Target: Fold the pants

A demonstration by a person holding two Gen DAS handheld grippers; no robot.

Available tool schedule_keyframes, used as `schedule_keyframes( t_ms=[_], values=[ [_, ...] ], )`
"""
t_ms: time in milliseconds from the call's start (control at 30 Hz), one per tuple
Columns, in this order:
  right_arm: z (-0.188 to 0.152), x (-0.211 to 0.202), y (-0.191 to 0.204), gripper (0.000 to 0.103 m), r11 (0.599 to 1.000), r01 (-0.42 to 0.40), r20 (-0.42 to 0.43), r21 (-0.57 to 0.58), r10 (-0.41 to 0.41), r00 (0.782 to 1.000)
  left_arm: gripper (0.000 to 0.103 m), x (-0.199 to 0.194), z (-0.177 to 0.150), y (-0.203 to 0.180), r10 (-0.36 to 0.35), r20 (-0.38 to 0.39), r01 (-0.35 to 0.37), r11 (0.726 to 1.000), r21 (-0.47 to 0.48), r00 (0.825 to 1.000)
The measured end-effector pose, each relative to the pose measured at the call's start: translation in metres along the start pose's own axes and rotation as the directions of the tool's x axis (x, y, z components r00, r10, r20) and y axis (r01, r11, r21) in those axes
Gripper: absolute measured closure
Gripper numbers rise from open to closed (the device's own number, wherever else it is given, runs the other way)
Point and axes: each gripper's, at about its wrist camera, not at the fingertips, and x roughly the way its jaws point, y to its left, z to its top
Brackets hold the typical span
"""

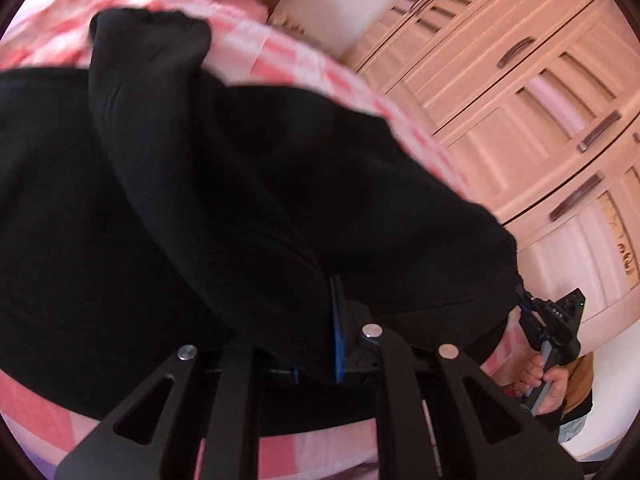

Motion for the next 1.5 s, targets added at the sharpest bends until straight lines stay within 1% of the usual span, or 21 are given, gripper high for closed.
schedule_keyframes(
  t_ms=[100, 167, 200, 267, 367, 433, 500, 567, 633, 700, 833, 933, 1033, 1133, 1200, 1267, 1300, 1367, 1400, 1433, 1500],
  values=[
    [-0.004, -0.008, 0.007, 0.093, 1.0, 0.006, 0.016, -0.021, -0.006, 1.0, 0.091, -0.003, 0.01, 0.002, -0.022, 0.004, 0.022, 1.0, -0.013, 1.0],
    [-0.002, -0.017, 0.017, 0.093, 0.999, -0.033, 0.037, -0.033, 0.034, 0.999, 0.091, -0.009, 0.014, -0.006, -0.021, 0.015, 0.021, 1.0, 0.006, 1.0],
    [-0.004, -0.023, 0.024, 0.093, 0.997, -0.059, 0.044, -0.043, 0.061, 0.997, 0.091, -0.016, 0.017, -0.014, -0.017, 0.036, 0.016, 0.999, 0.028, 0.999],
    [-0.01, -0.034, 0.034, 0.093, 0.996, -0.068, 0.044, -0.062, 0.07, 0.997, 0.091, -0.035, 0.018, -0.028, -0.014, 0.092, 0.008, 0.998, 0.064, 0.996],
    [-0.028, -0.027, 0.028, 0.093, 0.997, -0.02, -0.016, -0.081, 0.019, 1.0, 0.091, -0.056, 0.014, -0.036, 0.016, 0.151, -0.03, 0.995, 0.096, 0.988],
    [-0.033, -0.014, 0.006, 0.093, 0.999, 0.017, -0.044, -0.034, -0.019, 0.999, 0.091, -0.051, 0.009, -0.029, 0.03, 0.128, -0.041, 0.996, 0.085, 0.991],
    [-0.036, -0.015, -0.009, 0.095, 0.999, -0.033, -0.033, 0.043, 0.034, 0.999, 0.091, -0.037, 0.002, -0.012, 0.035, 0.075, -0.038, 0.998, 0.043, 0.997],
    [-0.034, -0.019, 0.004, 0.095, 1.0, -0.003, -0.02, -0.007, 0.003, 1.0, 0.091, -0.021, -0.008, -0.004, 0.062, 0.032, -0.063, 0.998, 0.03, 0.998],
    [-0.031, -0.025, 0.016, 0.095, 0.999, -0.001, -0.005, -0.038, 0.001, 1.0, 0.091, -0.018, -0.01, -0.008, 0.081, 0.036, -0.083, 0.995, 0.05, 0.996],
    [-0.03, -0.028, 0.02, 0.095, 0.999, -0.008, -0.001, -0.042, 0.008, 1.0, 0.091, -0.023, -0.009, -0.009, 0.07, 0.04, -0.072, 0.996, 0.047, 0.997],
    [-0.034, -0.019, 0.005, 0.095, 0.999, 0.03, -0.026, -0.02, -0.031, 0.999, 0.091, -0.038, -0.011, -0.014, 0.063, 0.07, -0.068, 0.996, 0.066, 0.996],
    [-0.032, -0.026, 0.005, 0.095, 1.0, 0.017, -0.007, -0.005, -0.017, 1.0, 0.091, -0.035, -0.015, -0.016, 0.066, 0.054, -0.069, 0.996, 0.056, 0.996],
    [-0.027, -0.036, 0.02, 0.095, 0.998, 0.03, 0.014, -0.052, -0.029, 0.999, 0.091, -0.041, -0.016, -0.016, 0.052, 0.058, -0.055, 0.997, 0.047, 0.997],
    [-0.028, -0.028, 0.018, 0.095, 0.993, 0.086, -0.003, -0.077, -0.087, 0.996, 0.091, -0.036, -0.017, -0.012, 0.059, 0.039, -0.061, 0.997, 0.055, 0.998],
    [-0.034, -0.02, 0.009, 0.095, 0.993, 0.105, -0.019, -0.053, -0.107, 0.994, 0.091, -0.023, -0.02, -0.003, 0.064, 0.005, -0.065, 0.997, 0.037, 0.998],
    [-0.035, -0.021, 0.014, 0.091, 0.992, 0.104, -0.004, -0.072, -0.105, 0.994, 0.089, -0.024, -0.02, 0.001, 0.037, 0.021, -0.037, 0.999, 0.024, 0.999],
    [-0.035, -0.022, 0.018, 0.085, 0.992, 0.095, -0.004, -0.082, -0.096, 0.995, 0.087, -0.025, -0.02, 0.0, 0.039, 0.019, -0.04, 0.999, 0.035, 0.999],
    [-0.034, -0.023, 0.024, 0.083, 0.996, 0.063, -0.027, -0.07, -0.066, 0.997, 0.062, -0.029, -0.019, -0.008, 0.035, 0.017, -0.036, 0.997, 0.071, 0.999],
    [-0.035, -0.024, 0.025, 0.082, 0.998, 0.037, -0.036, -0.05, -0.039, 0.999, 0.029, -0.031, -0.02, -0.01, 0.008, 0.023, -0.009, 0.997, 0.075, 1.0],
    [-0.037, -0.023, 0.024, 0.082, 0.999, 0.015, -0.041, -0.031, -0.016, 0.999, 0.01, -0.035, -0.021, -0.013, -0.027, 0.043, 0.024, 0.997, 0.068, 0.999],
    [-0.04, -0.018, 0.022, 0.082, 1.0, -0.024, -0.06, 0.009, 0.025, 0.998, 0.009, -0.037, -0.023, -0.016, -0.083, 0.065, 0.08, 0.996, 0.04, 0.994]
  ],
)
